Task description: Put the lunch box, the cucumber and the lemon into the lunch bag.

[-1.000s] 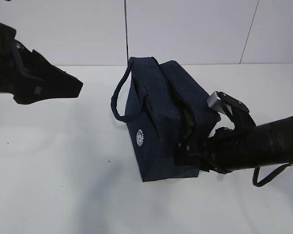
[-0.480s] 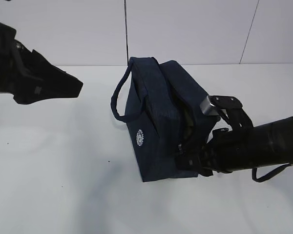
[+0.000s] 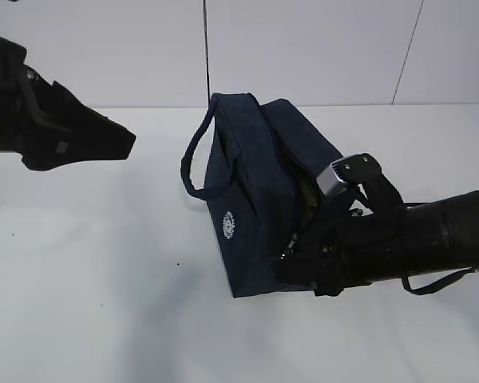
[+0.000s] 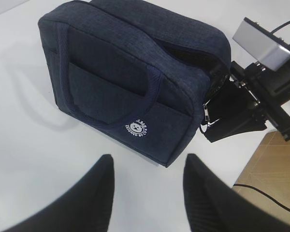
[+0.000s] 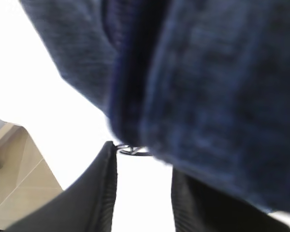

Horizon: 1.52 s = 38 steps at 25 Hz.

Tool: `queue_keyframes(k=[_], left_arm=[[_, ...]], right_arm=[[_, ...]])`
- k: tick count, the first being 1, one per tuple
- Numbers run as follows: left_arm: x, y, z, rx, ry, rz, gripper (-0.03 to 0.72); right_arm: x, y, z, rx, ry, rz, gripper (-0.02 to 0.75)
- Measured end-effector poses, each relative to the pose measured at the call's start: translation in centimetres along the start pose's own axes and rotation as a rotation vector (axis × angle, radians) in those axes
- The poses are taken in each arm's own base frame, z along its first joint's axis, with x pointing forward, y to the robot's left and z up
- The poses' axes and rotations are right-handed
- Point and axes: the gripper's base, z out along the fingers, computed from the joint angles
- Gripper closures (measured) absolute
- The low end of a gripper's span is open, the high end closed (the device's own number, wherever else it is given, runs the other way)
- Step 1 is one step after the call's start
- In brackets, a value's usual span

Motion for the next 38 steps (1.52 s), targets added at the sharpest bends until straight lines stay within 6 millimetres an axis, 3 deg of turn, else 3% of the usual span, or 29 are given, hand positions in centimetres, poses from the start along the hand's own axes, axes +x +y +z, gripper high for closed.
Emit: queue_keyframes(k=[17,31,38], left_arm=[[0.0,0.0,0.0,0.000,0.000,0.000,0.420],[0.0,0.0,0.0,0.000,0.000,0.000,0.420],[0.0,0.0,0.0,-0.001,-0.001,0.000,0.420]], right_arm=[[0.0,-0.2,0.0,0.017,0.004,0.067,0.531],[0.2,1.0,-0.1,-0.104,0.029,0.173,0.531],[-1.1,1.9,-1.5,-0.103,-0.021,0.139,0.531]])
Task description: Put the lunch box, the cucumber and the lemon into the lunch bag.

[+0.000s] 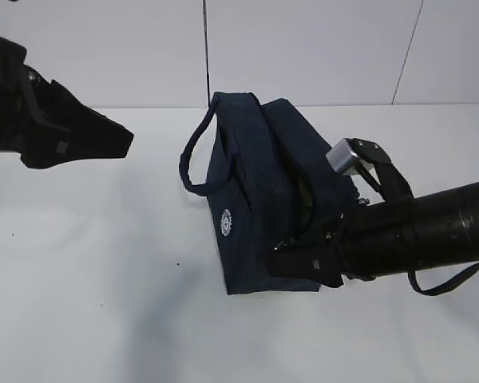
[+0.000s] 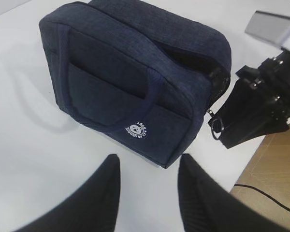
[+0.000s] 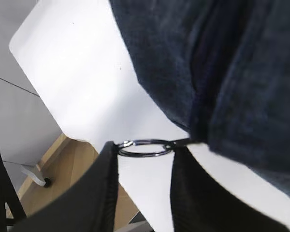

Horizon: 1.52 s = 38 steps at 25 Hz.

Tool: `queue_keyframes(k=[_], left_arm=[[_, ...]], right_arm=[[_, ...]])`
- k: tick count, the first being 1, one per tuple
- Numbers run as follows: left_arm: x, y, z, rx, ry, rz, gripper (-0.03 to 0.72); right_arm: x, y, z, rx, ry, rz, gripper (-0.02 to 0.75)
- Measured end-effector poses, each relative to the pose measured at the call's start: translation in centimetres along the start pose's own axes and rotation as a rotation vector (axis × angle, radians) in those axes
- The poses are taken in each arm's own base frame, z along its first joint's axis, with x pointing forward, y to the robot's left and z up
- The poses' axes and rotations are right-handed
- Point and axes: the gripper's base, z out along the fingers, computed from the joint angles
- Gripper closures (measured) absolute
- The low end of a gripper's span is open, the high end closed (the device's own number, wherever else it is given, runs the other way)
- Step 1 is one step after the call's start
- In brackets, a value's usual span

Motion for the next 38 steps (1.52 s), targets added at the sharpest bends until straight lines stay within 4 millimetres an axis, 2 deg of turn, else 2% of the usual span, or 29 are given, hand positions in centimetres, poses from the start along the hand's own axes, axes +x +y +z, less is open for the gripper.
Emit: queue_keyframes(k=[8,10,12,24,34,38], left_arm=[[0.0,0.0,0.0,0.000,0.000,0.000,0.421],[0.0,0.0,0.0,0.000,0.000,0.000,0.421],[0.0,0.0,0.0,0.000,0.000,0.000,0.421],[0.1,0.0,0.0,0.005,0.008,0.002,0.421],[0.2,-0.1,0.0,0.012,0.018,0.003,0.421],[0.2,-0.1,0.0,0.012,0.018,0.003,0.421]], right_arm=[[-0.9,1.1,-1.2,0.000,-0.043,-0.016,0.533],[-1.1,1.5,-1.5,-0.002,-0.053,-0.027,0.671],[-1.2,1.7,-1.7,-0.003,-0.064,-0.031,0.734],[-1.5,1.7,-2.1,0.034,-0.084,-0.024,0.738],[-2.8,2.5,-4.0,0.123,-0.176,-0.053,0.738],[-2.9,2.6,-4.1,0.128,-0.183,-0.056,0.738]])
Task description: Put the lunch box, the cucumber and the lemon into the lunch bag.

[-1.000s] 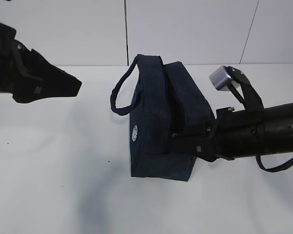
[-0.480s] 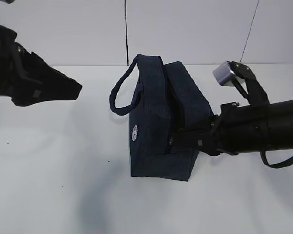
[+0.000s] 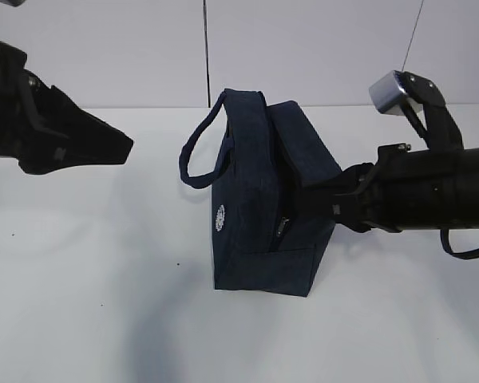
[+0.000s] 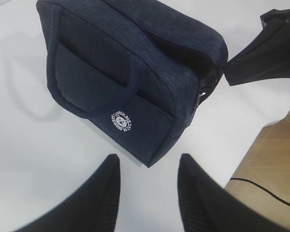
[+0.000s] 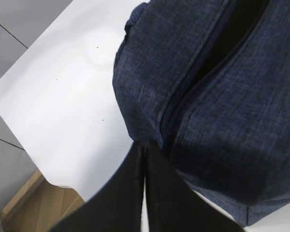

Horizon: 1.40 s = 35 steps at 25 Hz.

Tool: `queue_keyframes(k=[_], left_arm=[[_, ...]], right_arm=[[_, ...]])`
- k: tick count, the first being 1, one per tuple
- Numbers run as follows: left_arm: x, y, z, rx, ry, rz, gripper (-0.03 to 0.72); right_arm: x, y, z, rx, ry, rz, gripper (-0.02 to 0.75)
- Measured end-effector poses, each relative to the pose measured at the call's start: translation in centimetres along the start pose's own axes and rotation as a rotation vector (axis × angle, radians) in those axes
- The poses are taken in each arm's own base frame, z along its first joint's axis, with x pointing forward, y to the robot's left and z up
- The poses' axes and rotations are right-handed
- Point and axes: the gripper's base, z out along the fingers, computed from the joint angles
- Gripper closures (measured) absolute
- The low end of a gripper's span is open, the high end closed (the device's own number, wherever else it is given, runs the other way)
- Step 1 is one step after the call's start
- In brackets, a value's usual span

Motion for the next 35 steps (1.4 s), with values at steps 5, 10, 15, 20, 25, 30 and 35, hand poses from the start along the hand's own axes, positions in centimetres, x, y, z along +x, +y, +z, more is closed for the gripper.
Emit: queue_keyframes(k=[5,10,15,20,25,30,35], left_arm=[[0.0,0.0,0.0,-0.001,0.001,0.001,0.421],[0.0,0.0,0.0,-0.001,0.001,0.001,0.421],[0.0,0.0,0.0,-0.001,0.001,0.001,0.421],[0.0,0.0,0.0,-0.001,0.001,0.001,0.421],[0.0,0.0,0.0,0.000,0.001,0.001,0.421],[0.0,0.0,0.0,0.001,0.002,0.001,0.421],[0.0,0.0,0.0,0.001,0.002,0.001,0.421]], right_arm=[[-0.1,0.0,-0.1,0.002,-0.007,0.005,0.738],[-0.2,0.7,-0.1,-0.073,-0.013,-0.085,0.738],[-1.5,0.8,0.1,-0.080,-0.038,-0.219,0.738],[-2.1,-0.2,1.8,-0.109,0.050,-0.352,0.698],[-2.0,-1.5,3.6,-0.122,0.119,-0.396,0.476],[-1.2,-1.9,3.9,-0.128,0.212,-0.463,0.399],[-0.5,-1.9,3.7,-0.147,0.282,-0.484,0.395]])
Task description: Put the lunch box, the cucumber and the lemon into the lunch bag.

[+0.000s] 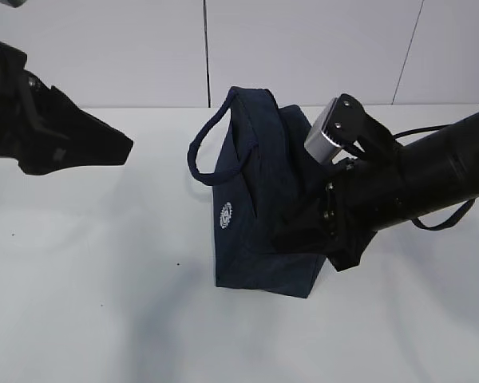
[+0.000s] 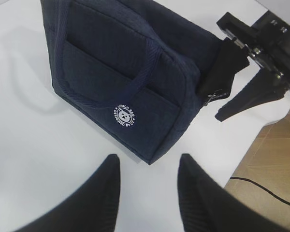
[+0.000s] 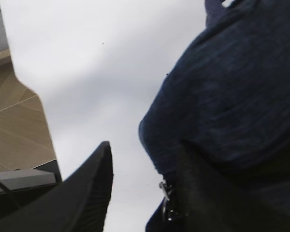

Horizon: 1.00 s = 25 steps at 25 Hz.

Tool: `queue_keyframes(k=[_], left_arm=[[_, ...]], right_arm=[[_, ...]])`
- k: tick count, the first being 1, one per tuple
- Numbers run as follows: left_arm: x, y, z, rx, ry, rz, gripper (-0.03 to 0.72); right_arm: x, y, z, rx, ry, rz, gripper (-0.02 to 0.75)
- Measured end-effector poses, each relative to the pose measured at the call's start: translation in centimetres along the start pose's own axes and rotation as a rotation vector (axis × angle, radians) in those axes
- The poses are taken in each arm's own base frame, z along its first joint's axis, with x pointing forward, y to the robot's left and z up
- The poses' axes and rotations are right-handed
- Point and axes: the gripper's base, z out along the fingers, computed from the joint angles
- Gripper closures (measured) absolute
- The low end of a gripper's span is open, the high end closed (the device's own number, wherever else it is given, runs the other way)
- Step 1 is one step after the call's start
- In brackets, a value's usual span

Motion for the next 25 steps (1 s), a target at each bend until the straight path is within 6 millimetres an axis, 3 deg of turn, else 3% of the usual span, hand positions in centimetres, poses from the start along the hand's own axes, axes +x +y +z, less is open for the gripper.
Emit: queue_keyframes(k=[5,13,25], left_arm=[[0.0,0.0,0.0,0.000,0.000,0.000,0.421],[0.0,0.0,0.0,0.000,0.000,0.000,0.421],[0.0,0.0,0.0,0.000,0.000,0.000,0.421]], right_arm=[[0.1,0.2,-0.1,-0.019,0.022,0.015,0.390],[-0.5,0.7,-2.4,0.077,0.079,-0.072,0.388],[0.0,0.5,-2.4,0.101,0.139,-0.030,0.388]])
